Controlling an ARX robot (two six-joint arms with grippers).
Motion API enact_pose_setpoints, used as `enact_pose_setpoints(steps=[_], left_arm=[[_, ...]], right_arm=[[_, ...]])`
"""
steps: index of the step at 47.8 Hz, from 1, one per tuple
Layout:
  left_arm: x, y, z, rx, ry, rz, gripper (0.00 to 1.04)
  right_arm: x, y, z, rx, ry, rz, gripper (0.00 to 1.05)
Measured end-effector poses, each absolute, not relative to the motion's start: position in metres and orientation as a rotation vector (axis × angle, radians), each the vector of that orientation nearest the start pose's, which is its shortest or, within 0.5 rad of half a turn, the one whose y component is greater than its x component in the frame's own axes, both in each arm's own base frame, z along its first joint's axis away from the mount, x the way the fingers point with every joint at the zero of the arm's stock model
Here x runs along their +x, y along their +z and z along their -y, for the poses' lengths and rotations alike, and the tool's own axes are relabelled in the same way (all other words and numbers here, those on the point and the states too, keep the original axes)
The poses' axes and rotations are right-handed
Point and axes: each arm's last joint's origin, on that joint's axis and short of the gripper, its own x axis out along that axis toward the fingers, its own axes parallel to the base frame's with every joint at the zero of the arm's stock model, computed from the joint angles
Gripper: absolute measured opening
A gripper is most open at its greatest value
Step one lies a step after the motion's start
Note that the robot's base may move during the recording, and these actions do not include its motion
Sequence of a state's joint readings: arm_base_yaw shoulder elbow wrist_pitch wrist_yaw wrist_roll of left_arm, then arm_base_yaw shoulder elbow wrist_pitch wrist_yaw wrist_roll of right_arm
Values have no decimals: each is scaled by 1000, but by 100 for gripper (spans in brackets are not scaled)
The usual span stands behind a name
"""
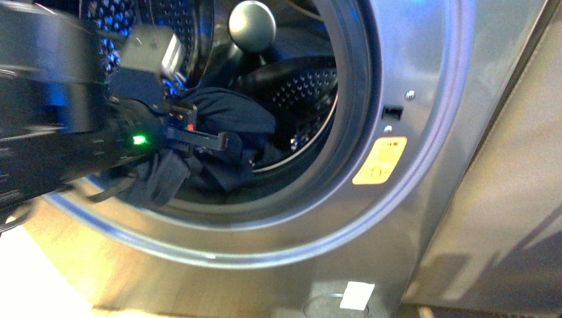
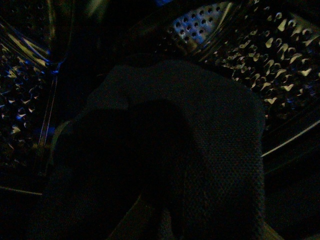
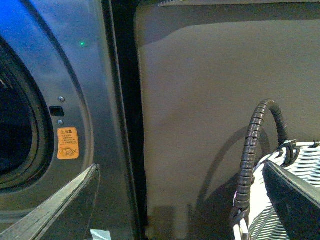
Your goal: Collect clothes from washing machine
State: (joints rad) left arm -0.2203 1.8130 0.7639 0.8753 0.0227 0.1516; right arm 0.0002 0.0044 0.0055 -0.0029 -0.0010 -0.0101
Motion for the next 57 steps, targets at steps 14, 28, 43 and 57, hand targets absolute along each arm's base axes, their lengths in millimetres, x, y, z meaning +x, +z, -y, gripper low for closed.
enact_pose_setpoints(steps=[14, 28, 43, 57], left_arm=[[302, 202, 65, 139, -309, -98, 14], [261, 262, 50, 128, -365, 17, 14], [220, 316, 43, 129, -442, 154, 14], [198, 376, 48, 118, -495, 289, 14]], right_arm=[[98, 165, 0, -10, 1, -2, 97], [98, 165, 0, -10, 1, -2, 97], [98, 165, 0, -10, 1, -2, 97], [98, 165, 0, -10, 1, -2, 97]])
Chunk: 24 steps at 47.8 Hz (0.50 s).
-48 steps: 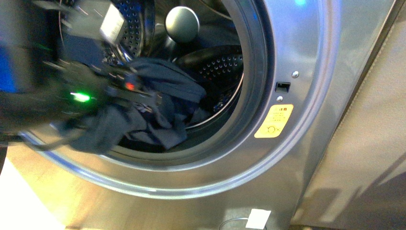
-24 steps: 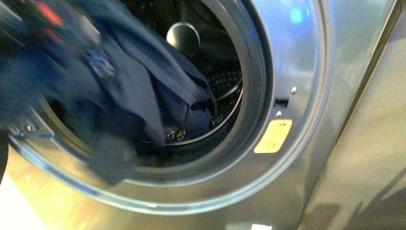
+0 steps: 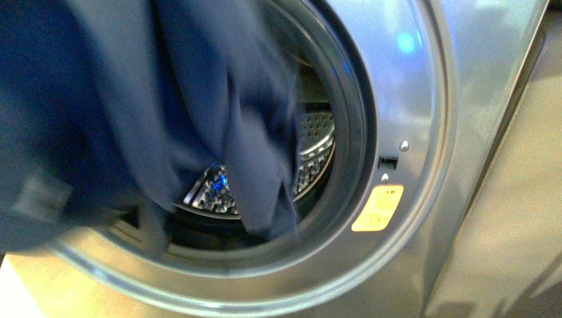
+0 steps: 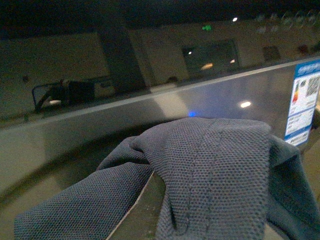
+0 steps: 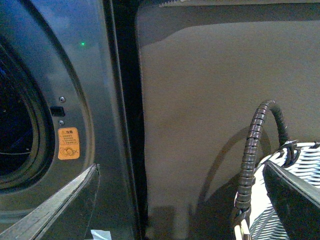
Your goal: Collect clothes from washing machine
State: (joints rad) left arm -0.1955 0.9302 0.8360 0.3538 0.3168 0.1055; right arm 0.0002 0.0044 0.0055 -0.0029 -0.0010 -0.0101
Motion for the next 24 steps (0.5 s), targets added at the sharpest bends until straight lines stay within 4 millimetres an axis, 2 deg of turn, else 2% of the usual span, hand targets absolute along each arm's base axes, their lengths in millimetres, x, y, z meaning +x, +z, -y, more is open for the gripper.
enact_pose_setpoints(steps=[6, 11, 15, 24], left_arm=[[194, 410, 63, 101, -532, 341, 14], [195, 430, 77, 88, -566, 366, 14], [197, 449, 98, 81, -615, 376, 14], [202, 478, 139, 83, -693, 389, 14]], right_arm=[[98, 165, 0, -10, 1, -2, 97], [98, 165, 0, -10, 1, -2, 97], [98, 165, 0, -10, 1, -2, 97], [98, 165, 0, -10, 1, -2, 97]])
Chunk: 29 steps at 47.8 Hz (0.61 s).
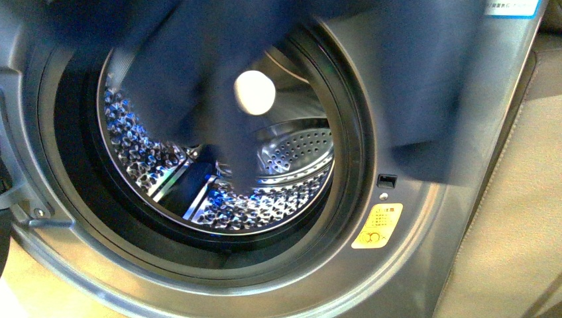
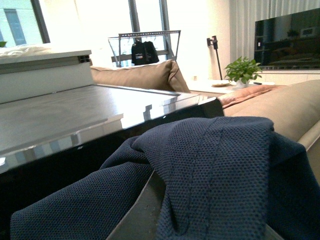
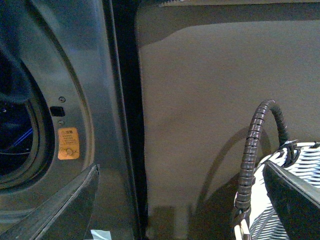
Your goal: Collect clothes from washing machine
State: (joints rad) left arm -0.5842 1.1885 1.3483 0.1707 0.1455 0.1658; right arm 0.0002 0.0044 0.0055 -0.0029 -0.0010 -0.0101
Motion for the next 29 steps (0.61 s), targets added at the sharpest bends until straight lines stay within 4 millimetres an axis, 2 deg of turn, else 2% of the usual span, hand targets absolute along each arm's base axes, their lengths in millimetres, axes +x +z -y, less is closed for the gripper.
enact_pose_setpoints(steps=[4, 15, 29], left_arm=[[204, 492, 155, 84, -722, 395, 14], [207, 517, 183, 94, -780, 396, 14], [218, 530, 208, 101, -802, 361, 14]], right_arm=[[98, 165, 0, -10, 1, -2, 97], [98, 165, 0, -10, 1, -2, 97], [98, 165, 0, -10, 1, -2, 97]])
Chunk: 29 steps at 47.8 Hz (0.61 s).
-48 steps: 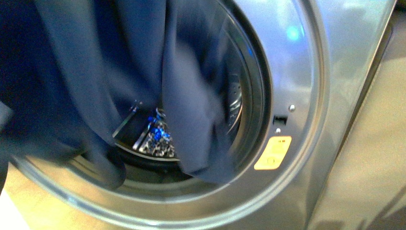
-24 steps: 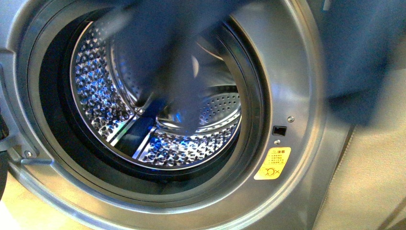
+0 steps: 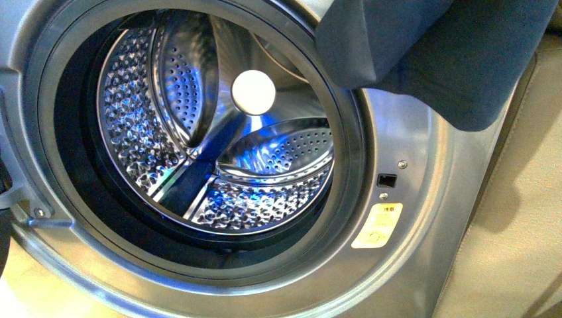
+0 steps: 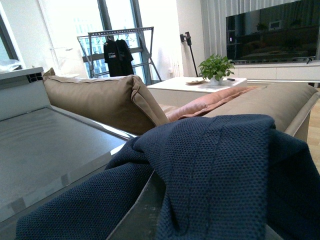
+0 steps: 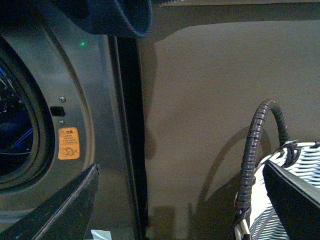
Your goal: Collect clothes from washing machine
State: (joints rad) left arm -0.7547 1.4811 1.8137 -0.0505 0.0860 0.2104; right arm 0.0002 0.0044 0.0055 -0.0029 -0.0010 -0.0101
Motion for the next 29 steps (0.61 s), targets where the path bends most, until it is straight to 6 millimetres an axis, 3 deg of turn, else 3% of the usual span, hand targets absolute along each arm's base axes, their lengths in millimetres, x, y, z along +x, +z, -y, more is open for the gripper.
enact_pose_setpoints(steps=[6, 29], left_arm=[[225, 537, 218, 102, -806, 352, 14], [223, 543, 216, 96, -803, 368, 14]], right_arm=[[98, 165, 0, -10, 1, -2, 97], [98, 165, 0, -10, 1, -2, 97]])
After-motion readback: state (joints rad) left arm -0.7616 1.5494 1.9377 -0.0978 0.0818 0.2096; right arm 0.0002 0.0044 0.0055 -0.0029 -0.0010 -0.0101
